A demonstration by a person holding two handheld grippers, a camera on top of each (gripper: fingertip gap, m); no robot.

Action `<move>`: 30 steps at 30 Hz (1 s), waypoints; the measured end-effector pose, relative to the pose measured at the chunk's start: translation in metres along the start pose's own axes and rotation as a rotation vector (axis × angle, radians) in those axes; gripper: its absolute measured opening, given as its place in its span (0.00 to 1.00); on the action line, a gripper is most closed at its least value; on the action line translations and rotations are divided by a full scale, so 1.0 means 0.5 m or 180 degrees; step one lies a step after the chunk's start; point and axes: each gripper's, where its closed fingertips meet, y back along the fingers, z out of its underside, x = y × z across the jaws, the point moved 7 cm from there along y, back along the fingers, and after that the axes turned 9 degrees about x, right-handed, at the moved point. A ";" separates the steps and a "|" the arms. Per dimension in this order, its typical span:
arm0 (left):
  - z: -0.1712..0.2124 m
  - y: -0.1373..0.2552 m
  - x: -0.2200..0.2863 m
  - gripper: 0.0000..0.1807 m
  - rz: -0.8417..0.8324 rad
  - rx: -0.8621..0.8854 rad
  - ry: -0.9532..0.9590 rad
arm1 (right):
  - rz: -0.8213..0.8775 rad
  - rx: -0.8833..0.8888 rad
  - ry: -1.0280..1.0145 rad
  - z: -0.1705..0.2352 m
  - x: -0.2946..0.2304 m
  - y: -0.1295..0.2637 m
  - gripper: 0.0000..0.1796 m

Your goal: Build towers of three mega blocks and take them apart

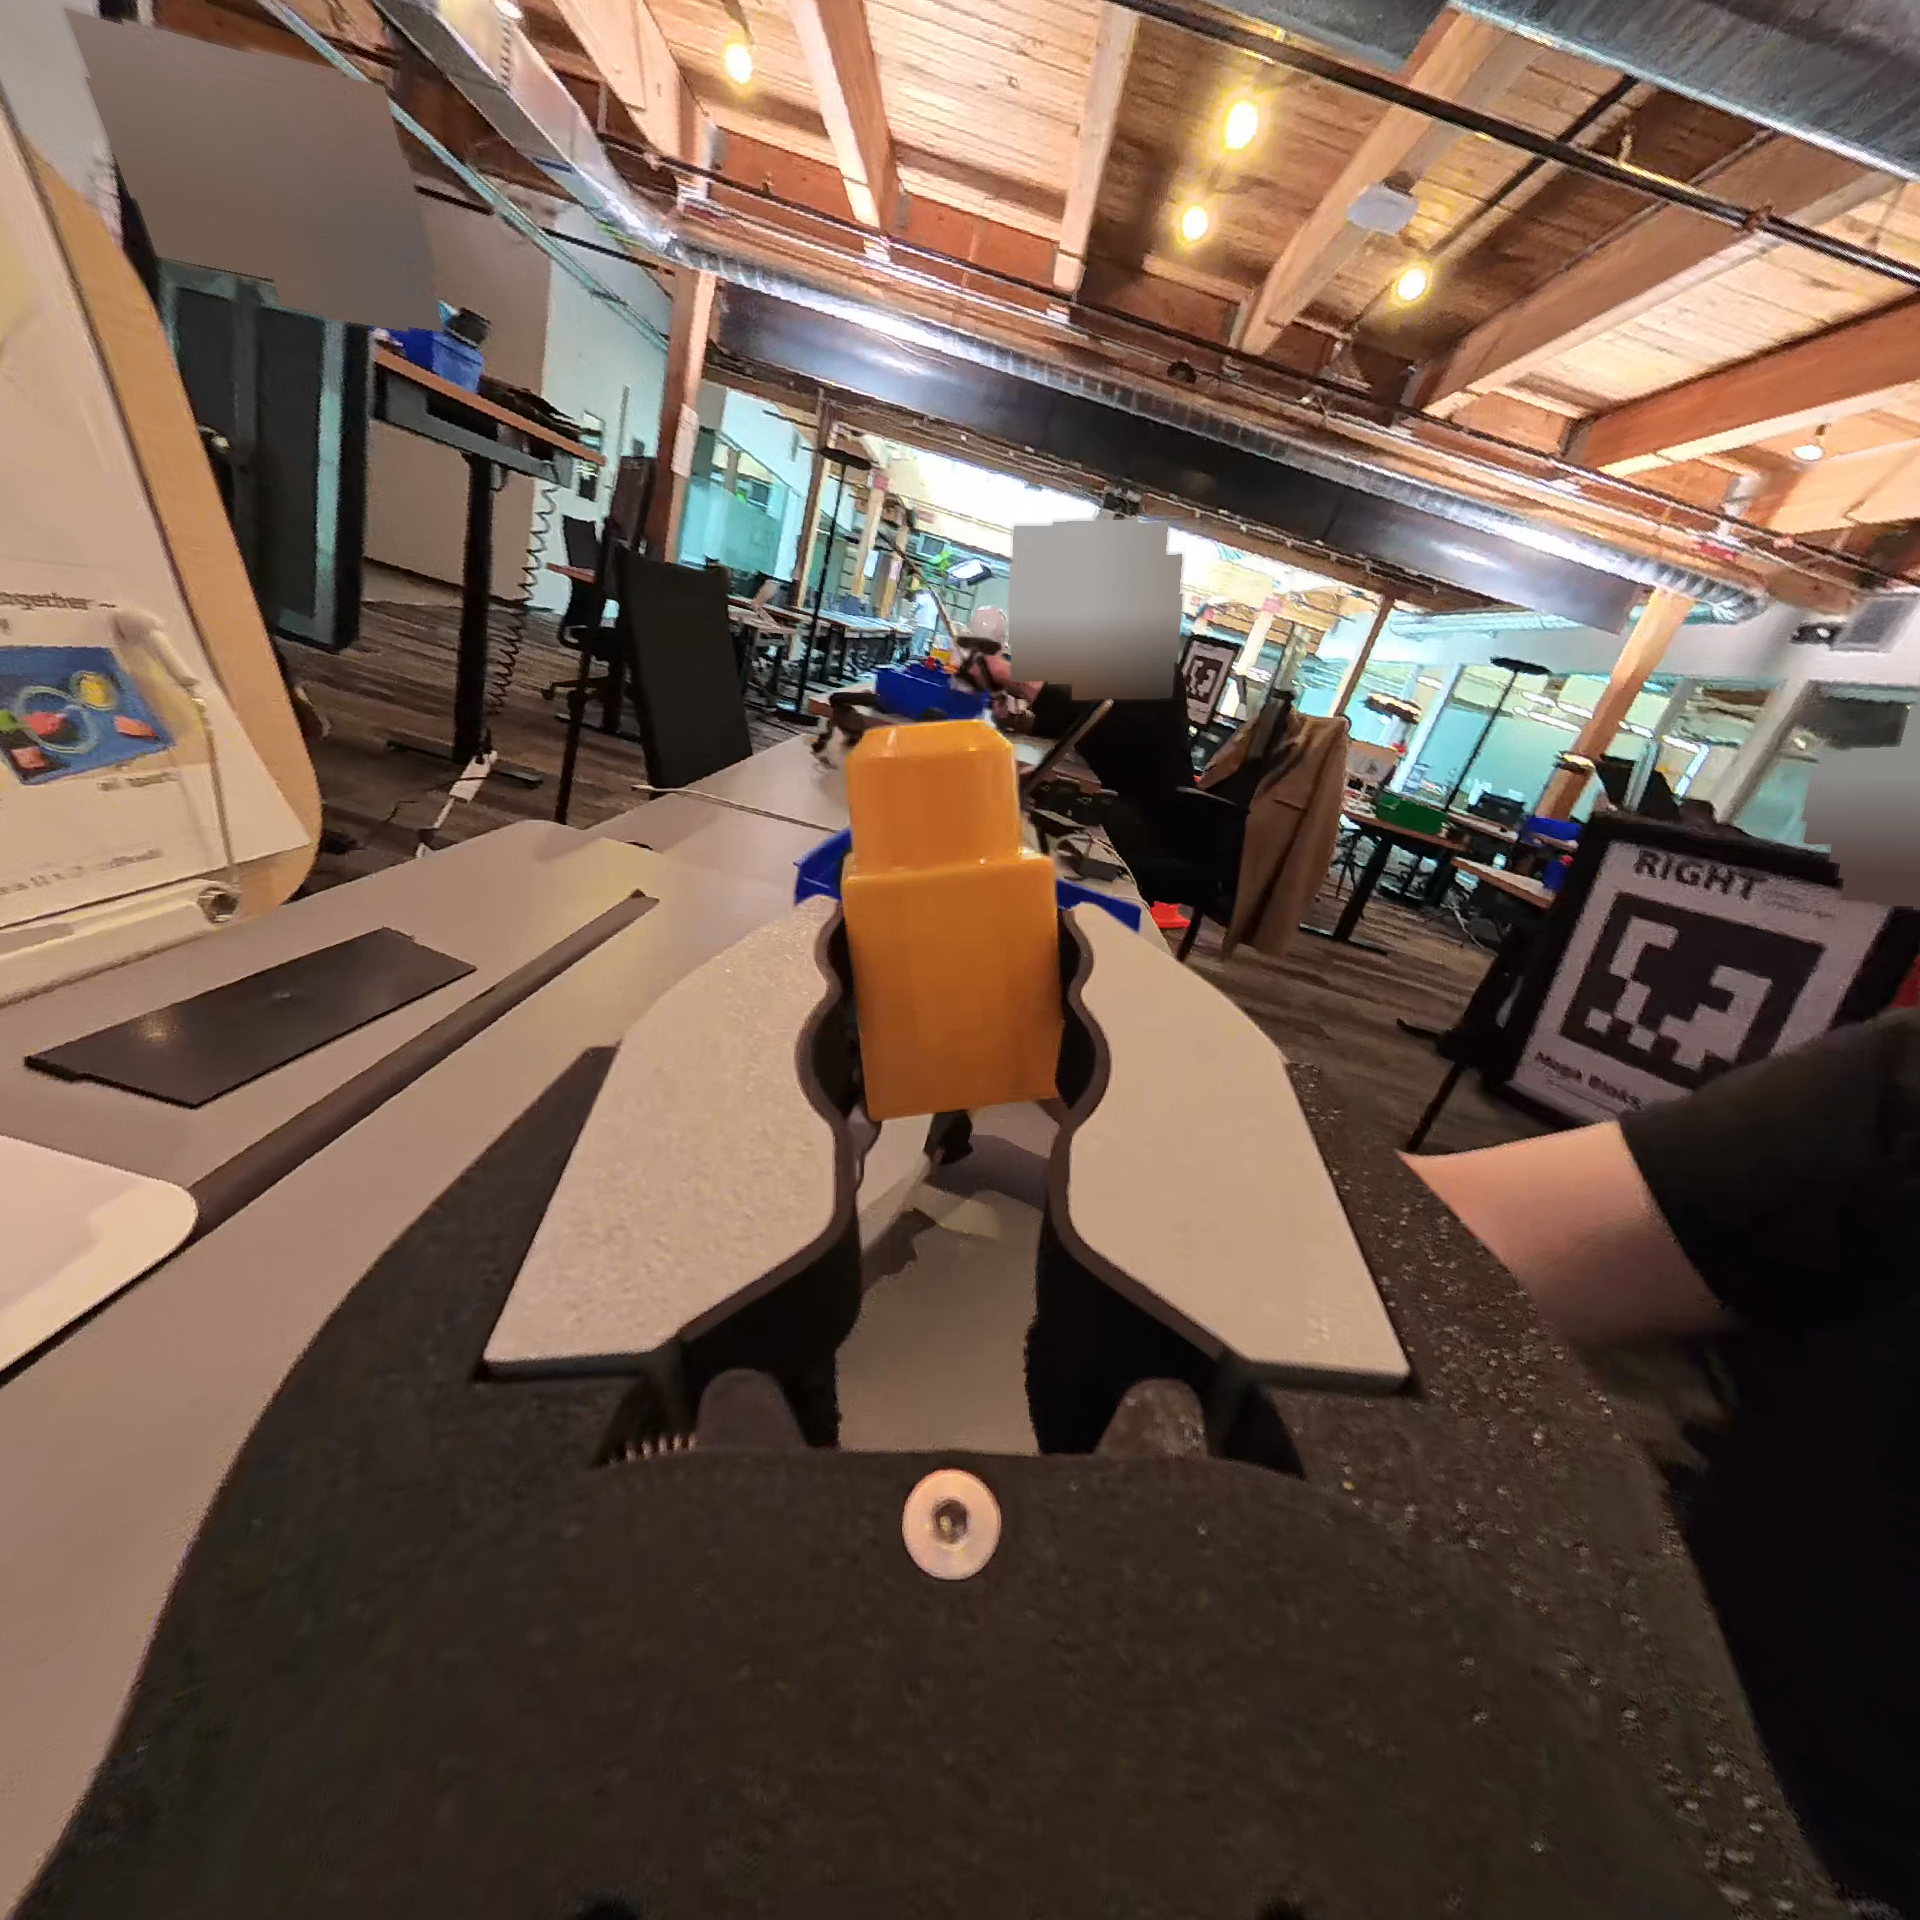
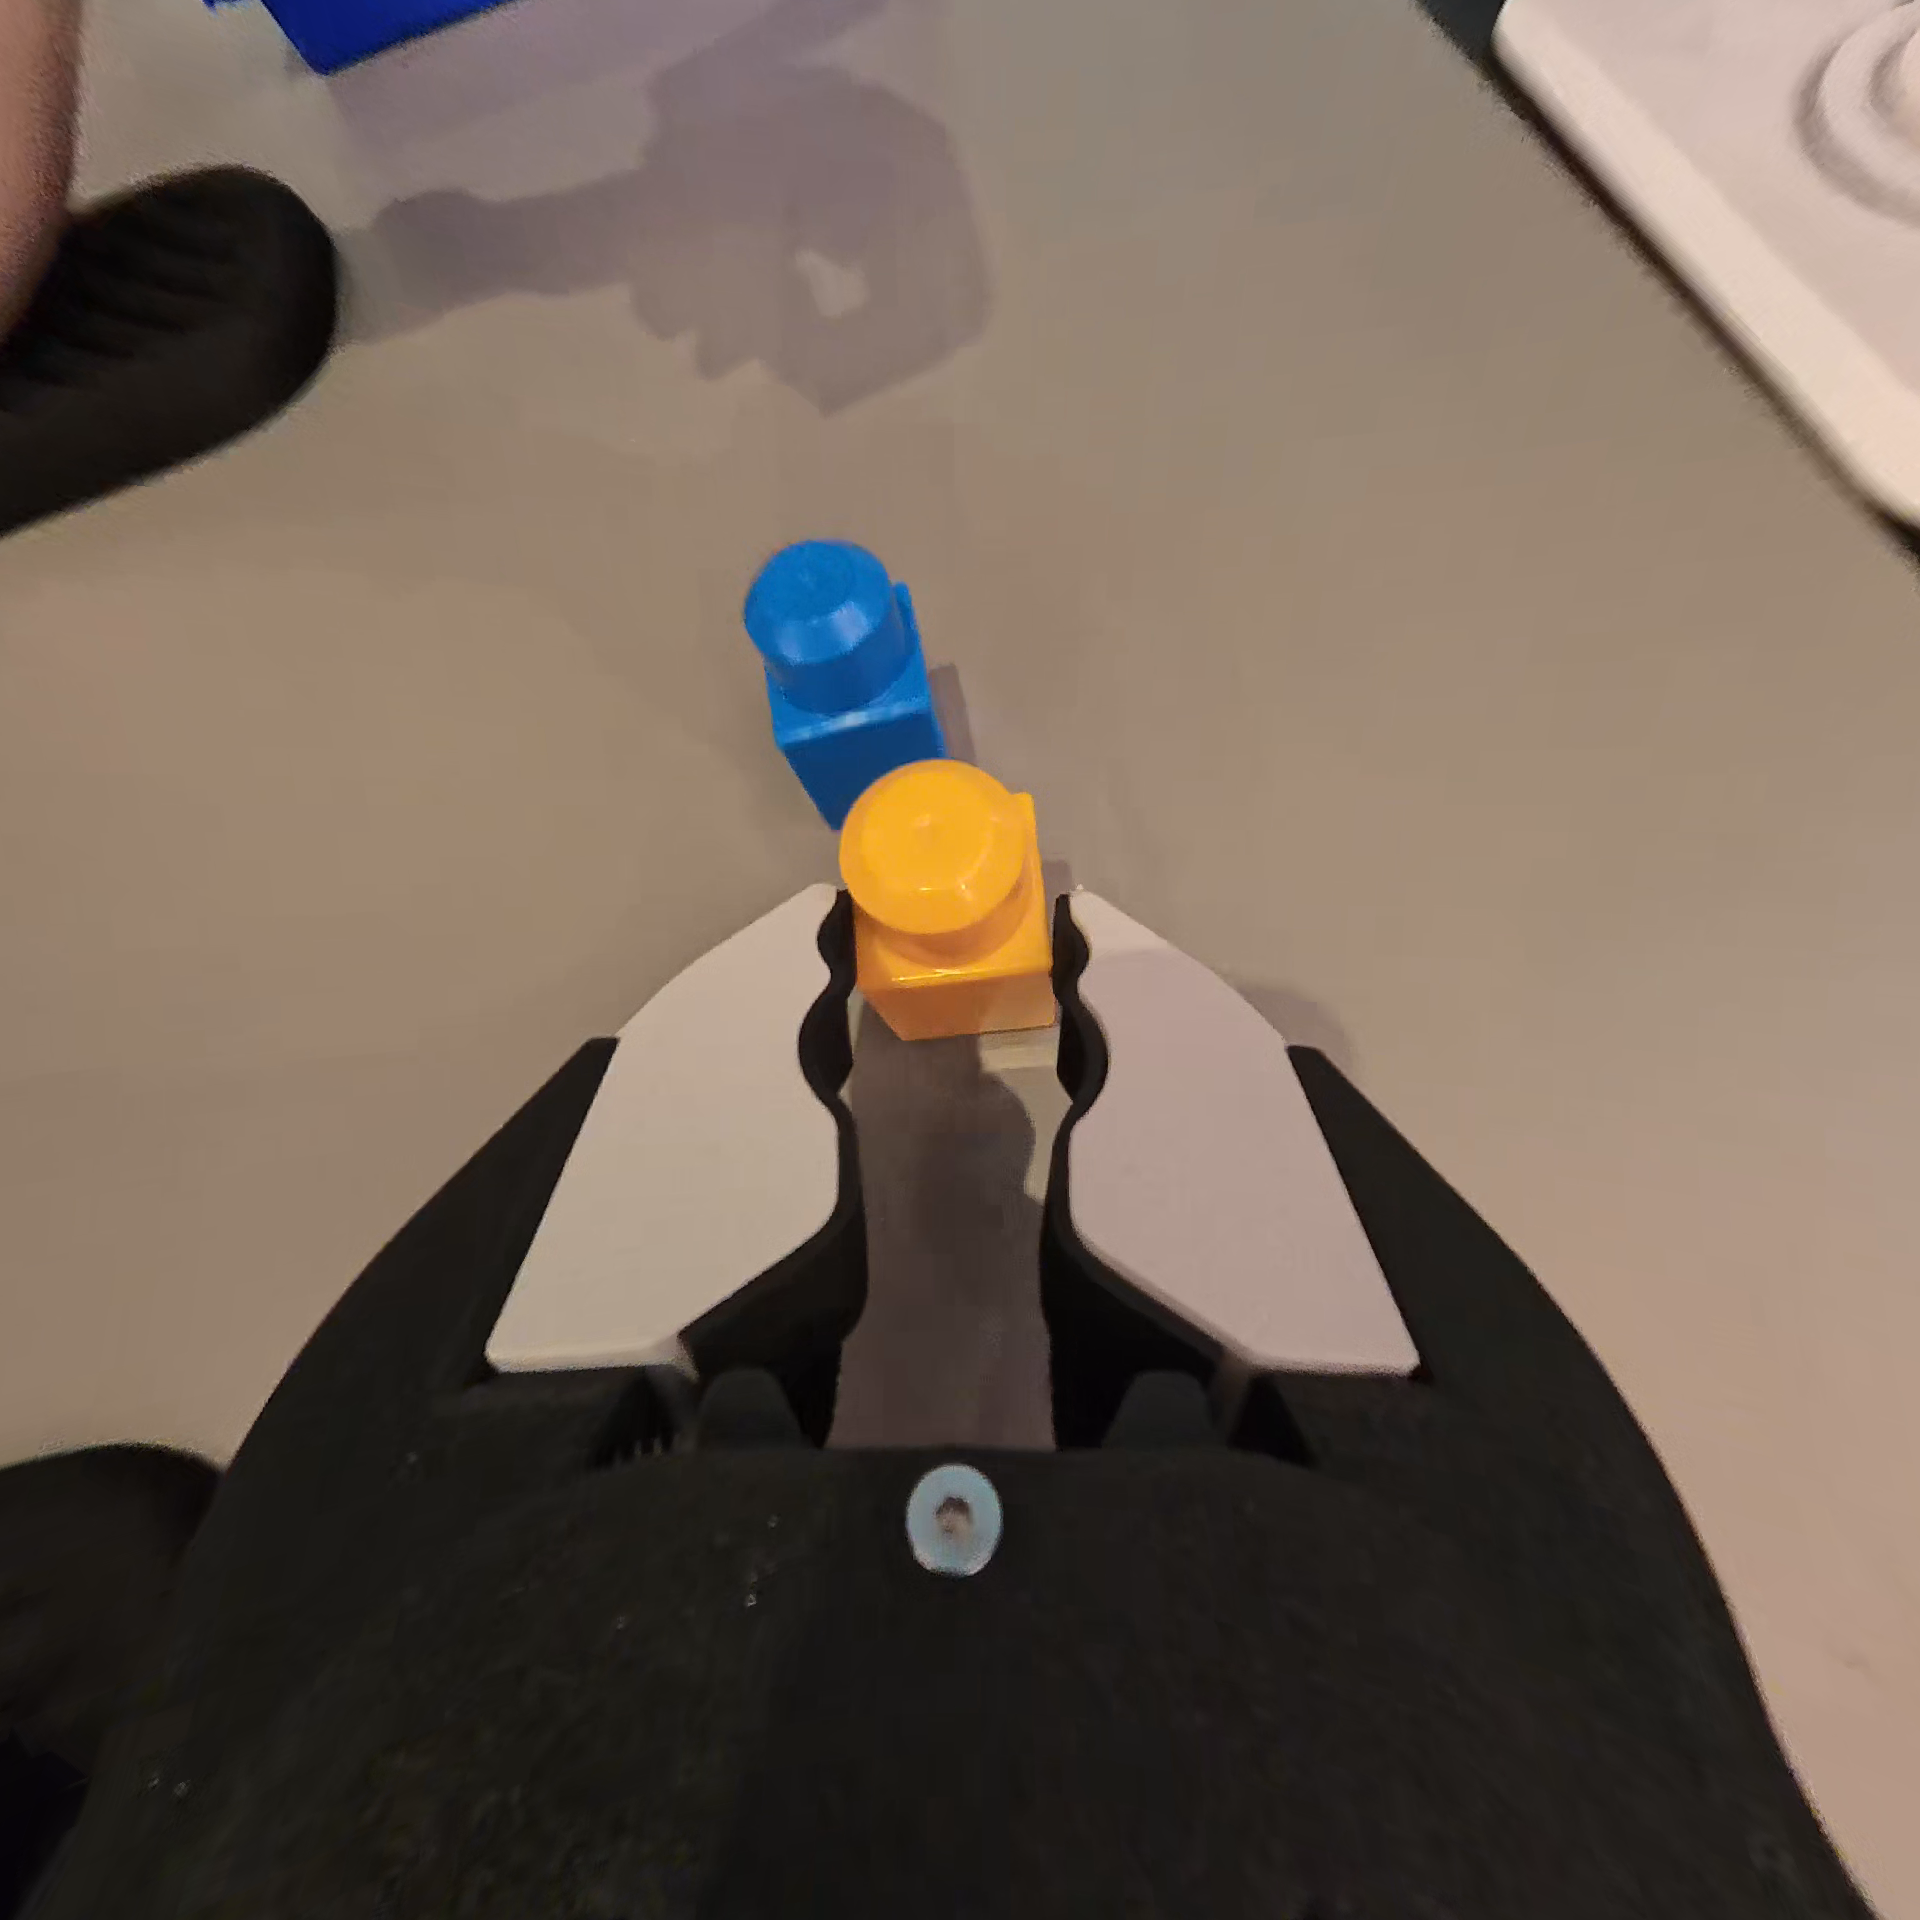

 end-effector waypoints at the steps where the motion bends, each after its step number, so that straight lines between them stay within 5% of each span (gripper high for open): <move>1: 0.011 -0.003 0.001 0.20 0.0084 -0.0031 -0.0020 | 0.0037 0.0160 0.0025 -0.018 -0.002 0.012 0.20; 5: 0.064 -0.035 -0.004 0.20 0.0228 -0.0301 0.0123 | 0.0094 0.1410 -0.0164 -0.167 -0.031 0.108 0.20; 9: 0.105 -0.070 0.020 0.20 0.0390 -0.0692 0.0037 | -0.0706 0.2264 -0.0606 -0.273 -0.105 0.173 0.20; 19: 0.113 -0.098 0.060 0.20 0.0563 -0.0904 0.0026 | -0.1140 0.1892 -0.0692 -0.289 -0.140 0.118 0.20; 30: 0.133 -0.107 0.068 0.20 0.0528 -0.1277 0.0196 | -0.0812 0.1258 -0.0309 -0.278 -0.165 0.117 0.20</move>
